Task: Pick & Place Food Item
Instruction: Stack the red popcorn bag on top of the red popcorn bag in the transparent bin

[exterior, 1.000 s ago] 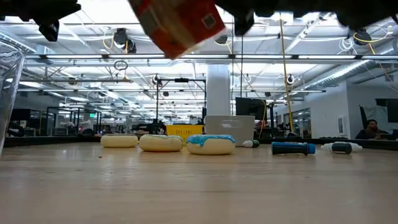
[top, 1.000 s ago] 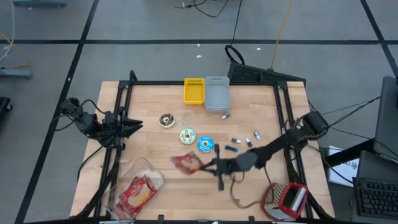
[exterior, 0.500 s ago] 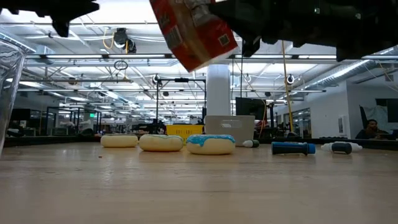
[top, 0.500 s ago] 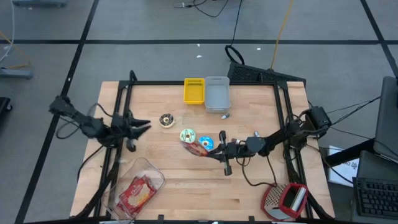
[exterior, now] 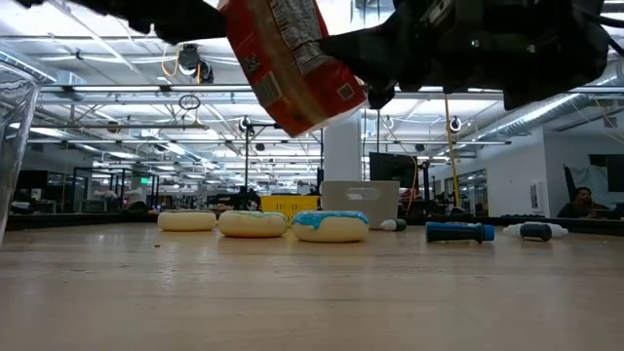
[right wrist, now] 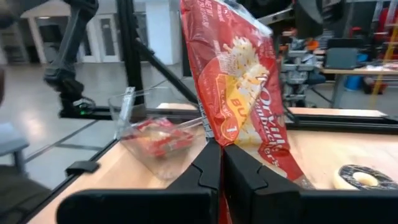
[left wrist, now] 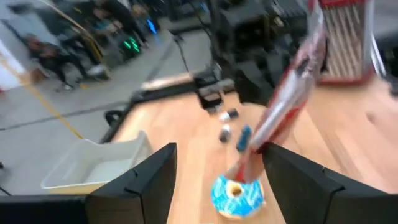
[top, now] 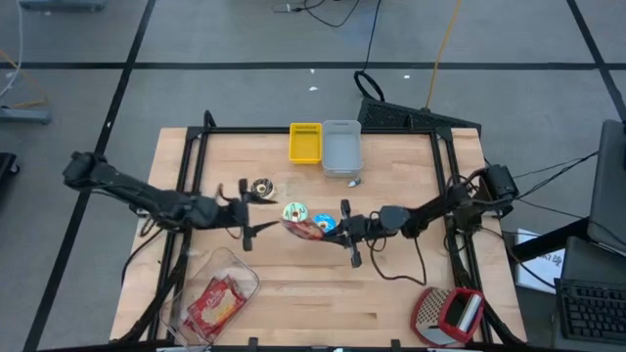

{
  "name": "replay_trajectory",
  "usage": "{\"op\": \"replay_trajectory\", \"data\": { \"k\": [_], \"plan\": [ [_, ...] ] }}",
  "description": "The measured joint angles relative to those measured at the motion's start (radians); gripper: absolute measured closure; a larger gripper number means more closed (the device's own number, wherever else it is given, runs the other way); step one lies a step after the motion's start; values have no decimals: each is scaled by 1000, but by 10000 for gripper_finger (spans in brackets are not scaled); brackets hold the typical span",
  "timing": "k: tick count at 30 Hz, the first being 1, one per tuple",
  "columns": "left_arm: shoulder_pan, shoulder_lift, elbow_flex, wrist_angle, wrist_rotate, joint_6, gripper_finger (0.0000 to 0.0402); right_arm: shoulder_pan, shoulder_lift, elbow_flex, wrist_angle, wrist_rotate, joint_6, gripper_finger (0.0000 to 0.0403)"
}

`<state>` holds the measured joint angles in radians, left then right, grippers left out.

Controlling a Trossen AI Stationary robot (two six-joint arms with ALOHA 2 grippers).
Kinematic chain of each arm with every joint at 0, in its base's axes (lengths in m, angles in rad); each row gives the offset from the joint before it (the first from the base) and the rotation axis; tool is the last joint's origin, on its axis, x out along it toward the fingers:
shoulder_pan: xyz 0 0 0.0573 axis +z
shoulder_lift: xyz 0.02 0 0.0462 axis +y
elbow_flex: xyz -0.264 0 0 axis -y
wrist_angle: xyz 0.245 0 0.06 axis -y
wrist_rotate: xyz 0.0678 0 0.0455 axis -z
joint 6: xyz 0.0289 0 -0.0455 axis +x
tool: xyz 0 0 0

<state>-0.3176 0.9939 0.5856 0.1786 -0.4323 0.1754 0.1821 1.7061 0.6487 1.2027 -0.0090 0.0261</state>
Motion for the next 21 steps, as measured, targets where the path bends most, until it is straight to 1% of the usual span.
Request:
{"op": "replay_trajectory", "data": {
  "k": [3,6,9,12,17,21],
  "plan": [
    [-2,65,128,-168,51,-2,160,-24,0,0,-4,-66,8,402],
    [-19,132,248,-314,68,-5,160,-35,0,1,-43,-74,18,402],
    [-35,186,334,-403,69,22,160,-39,0,1,-94,-74,19,402],
    [-41,228,386,-436,79,54,160,-38,0,1,-92,-74,18,403],
    [-40,288,407,-432,170,59,160,-38,0,1,-82,-75,19,403],
    [-35,337,407,-401,171,64,160,-38,0,1,-85,-75,18,403]
  ]
}}
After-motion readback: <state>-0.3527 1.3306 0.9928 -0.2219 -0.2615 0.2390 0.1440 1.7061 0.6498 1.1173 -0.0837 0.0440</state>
